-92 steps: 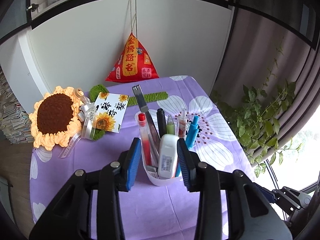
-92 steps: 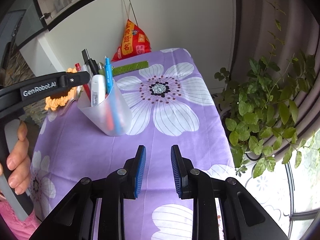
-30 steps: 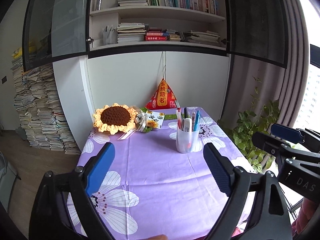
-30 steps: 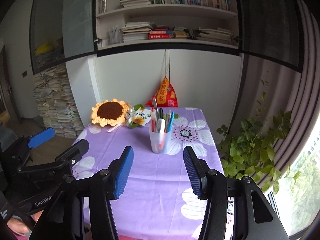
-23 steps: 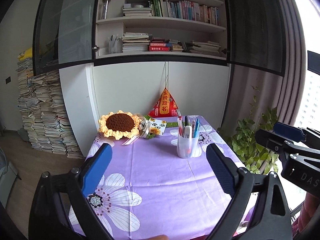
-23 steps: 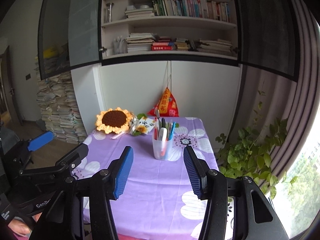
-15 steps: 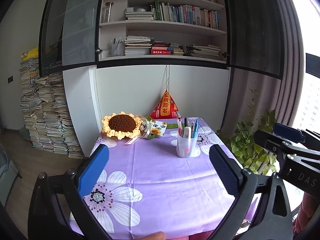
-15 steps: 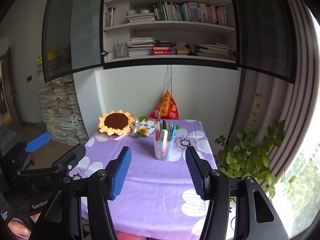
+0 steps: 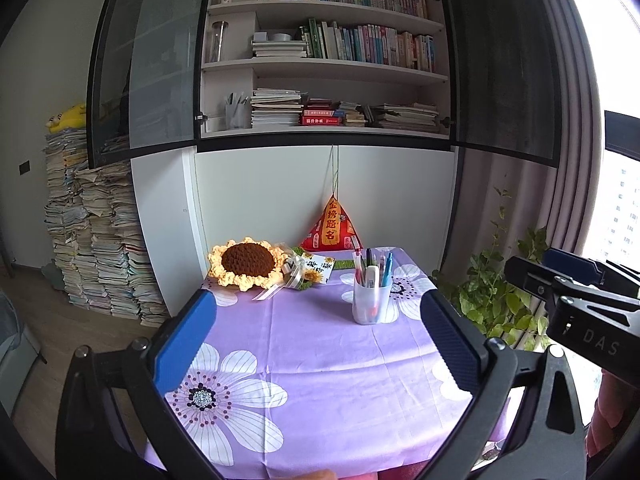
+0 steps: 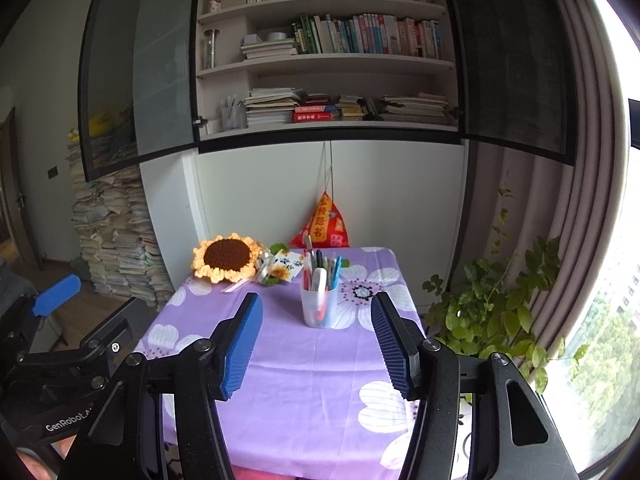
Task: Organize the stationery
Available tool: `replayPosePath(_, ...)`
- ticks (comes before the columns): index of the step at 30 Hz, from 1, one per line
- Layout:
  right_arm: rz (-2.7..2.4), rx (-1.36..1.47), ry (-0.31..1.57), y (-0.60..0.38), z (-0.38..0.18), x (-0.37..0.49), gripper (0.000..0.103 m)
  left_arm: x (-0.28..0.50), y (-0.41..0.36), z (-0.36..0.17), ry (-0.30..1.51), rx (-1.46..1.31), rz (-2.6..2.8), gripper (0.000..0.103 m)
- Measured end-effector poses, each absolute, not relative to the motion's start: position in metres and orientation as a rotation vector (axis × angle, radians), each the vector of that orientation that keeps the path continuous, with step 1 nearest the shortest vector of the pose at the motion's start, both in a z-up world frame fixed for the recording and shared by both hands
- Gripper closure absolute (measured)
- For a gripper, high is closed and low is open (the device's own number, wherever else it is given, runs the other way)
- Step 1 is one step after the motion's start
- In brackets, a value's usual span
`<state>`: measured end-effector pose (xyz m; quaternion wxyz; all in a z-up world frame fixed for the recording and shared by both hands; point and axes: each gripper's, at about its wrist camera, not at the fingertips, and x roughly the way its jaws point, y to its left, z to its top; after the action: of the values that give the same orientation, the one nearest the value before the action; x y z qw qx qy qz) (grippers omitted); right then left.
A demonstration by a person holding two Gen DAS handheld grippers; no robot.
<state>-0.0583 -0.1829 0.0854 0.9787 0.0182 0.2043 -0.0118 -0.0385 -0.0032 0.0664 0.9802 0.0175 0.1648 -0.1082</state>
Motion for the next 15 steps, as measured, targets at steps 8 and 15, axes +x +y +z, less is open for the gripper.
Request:
replayPosePath(8, -0.030, 0.032, 0.383, -0.1821, 0.0913, -0.0627, 0.046, -0.0402, -0.0055, 0.0690, 0.314, 0.035, -0.215, 0.001)
replayPosePath(15, -0.025, 0.032, 0.374, -0.1824, 0.0928, -0.0621, 0.046, -0.0404, -0.0041, 0.0697, 0.316, 0.033, -0.209, 0.001)
